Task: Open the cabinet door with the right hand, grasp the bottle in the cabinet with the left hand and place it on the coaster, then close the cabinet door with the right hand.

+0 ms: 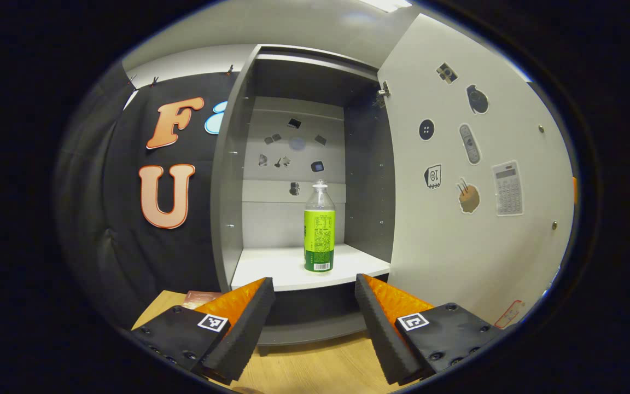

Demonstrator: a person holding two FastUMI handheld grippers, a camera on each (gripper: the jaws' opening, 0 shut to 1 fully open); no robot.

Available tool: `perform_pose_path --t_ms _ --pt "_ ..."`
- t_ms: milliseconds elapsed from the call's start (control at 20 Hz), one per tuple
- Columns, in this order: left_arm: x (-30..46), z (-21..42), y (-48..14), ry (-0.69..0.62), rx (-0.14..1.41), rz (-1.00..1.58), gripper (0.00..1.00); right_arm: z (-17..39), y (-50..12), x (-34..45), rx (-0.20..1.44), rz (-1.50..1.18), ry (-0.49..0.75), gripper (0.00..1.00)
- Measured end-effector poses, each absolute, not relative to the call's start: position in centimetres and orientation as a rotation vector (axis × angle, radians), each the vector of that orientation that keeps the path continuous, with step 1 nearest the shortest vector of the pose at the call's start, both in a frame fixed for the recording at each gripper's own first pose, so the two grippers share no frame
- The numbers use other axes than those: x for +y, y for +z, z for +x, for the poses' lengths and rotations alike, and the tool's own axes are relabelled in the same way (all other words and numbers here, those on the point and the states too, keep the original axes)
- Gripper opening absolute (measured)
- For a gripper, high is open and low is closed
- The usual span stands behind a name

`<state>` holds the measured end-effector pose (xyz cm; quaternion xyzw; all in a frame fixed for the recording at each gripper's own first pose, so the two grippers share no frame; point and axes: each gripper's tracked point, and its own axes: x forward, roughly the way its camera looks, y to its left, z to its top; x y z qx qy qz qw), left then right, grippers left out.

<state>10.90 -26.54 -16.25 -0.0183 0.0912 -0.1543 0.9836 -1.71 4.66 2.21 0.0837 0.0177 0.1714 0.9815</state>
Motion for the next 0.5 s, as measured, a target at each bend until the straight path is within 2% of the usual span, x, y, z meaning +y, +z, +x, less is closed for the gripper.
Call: perform_pose_path --t_ms 50,200,250,500 --pt "-27.2 11.8 -16.5 -0.311 0.190 -0.031 0.94 -1.9 2.2 4.5 0.033 0.179 0.350 0.21" --pt "-29.3 14.5 -17.4 -0.309 0.211 -0.023 1.00 -1.8 2.1 4.0 0.016 0.165 0.352 0.20" --pt "-29.7 15.5 -17.7 -0.304 0.216 -0.022 0.97 -1.6 2.1 3.7 0.010 0.153 0.339 0.20" --pt "-31.0 21.2 -18.4 -0.252 0.225 -0.004 0.97 -1.0 2.0 2.0 0.003 0.143 0.307 0.19"
